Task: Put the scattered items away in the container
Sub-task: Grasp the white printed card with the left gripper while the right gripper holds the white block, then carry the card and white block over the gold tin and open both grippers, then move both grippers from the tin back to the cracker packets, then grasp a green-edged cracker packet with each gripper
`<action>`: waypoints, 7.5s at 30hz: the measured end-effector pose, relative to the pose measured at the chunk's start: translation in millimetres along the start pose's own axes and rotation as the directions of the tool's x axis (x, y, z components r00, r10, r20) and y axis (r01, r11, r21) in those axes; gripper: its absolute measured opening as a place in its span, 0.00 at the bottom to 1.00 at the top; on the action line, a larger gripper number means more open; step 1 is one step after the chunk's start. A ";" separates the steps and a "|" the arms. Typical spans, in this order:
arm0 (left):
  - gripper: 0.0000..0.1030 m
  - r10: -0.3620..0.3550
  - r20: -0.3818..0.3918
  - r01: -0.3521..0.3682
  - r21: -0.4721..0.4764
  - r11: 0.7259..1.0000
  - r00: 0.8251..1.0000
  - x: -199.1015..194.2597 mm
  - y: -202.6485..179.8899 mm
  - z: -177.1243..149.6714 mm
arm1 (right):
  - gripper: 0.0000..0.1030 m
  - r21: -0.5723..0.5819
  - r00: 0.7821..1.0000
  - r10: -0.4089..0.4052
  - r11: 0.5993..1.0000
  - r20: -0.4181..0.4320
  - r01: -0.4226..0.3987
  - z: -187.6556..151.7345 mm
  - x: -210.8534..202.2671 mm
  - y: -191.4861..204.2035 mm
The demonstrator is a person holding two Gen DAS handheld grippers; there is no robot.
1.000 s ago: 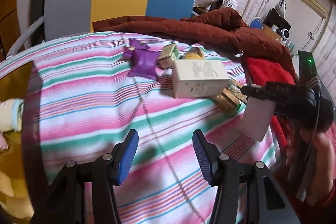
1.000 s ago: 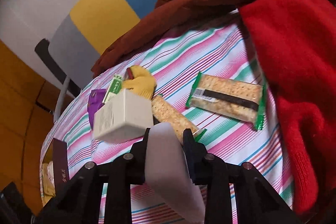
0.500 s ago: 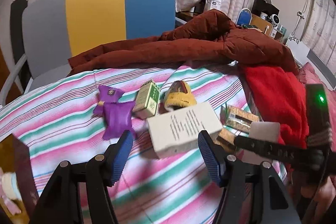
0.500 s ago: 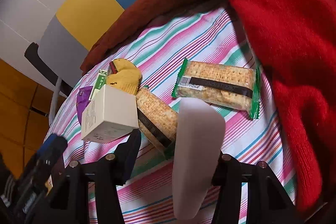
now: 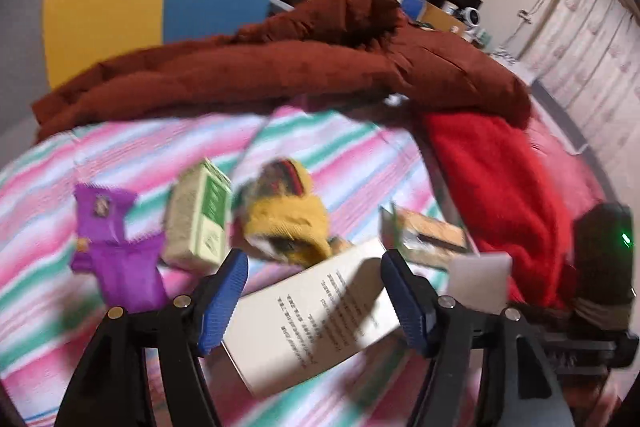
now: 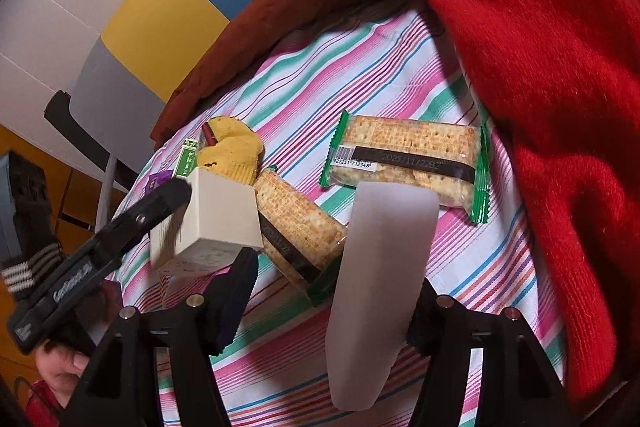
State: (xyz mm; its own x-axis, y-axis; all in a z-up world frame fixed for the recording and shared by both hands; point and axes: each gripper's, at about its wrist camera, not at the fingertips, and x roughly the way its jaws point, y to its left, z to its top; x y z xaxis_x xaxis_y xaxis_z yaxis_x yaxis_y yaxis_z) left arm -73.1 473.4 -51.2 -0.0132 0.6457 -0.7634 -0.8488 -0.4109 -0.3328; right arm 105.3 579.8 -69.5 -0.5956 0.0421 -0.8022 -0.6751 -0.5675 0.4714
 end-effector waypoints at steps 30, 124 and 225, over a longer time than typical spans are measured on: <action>0.49 0.215 0.179 -0.207 -0.062 0.976 0.960 -67.8 -21.6 -125.9 | 0.34 -0.242 0.999 -0.015 0.970 -0.032 0.007 -15.9 9.9 42.6; 0.50 0.510 0.323 -0.260 -0.579 0.773 0.797 -320.5 170.8 -290.1 | 0.57 -0.730 0.943 0.135 0.603 -0.304 -0.322 -240.9 57.2 345.8; 0.62 0.372 0.055 -0.376 0.091 0.922 0.927 -16.7 -21.1 -75.5 | 0.52 -0.454 0.972 -0.228 0.873 -0.061 0.176 38.2 32.5 3.1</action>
State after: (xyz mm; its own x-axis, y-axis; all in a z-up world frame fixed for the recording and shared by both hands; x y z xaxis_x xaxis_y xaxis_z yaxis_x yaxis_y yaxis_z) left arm -15.1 422.7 -73.2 -0.3568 0.4807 -0.8010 -0.8262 -0.5626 0.0304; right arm 67.2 610.8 -80.0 -0.3985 0.1201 -0.9093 -0.4972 -0.8614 0.1041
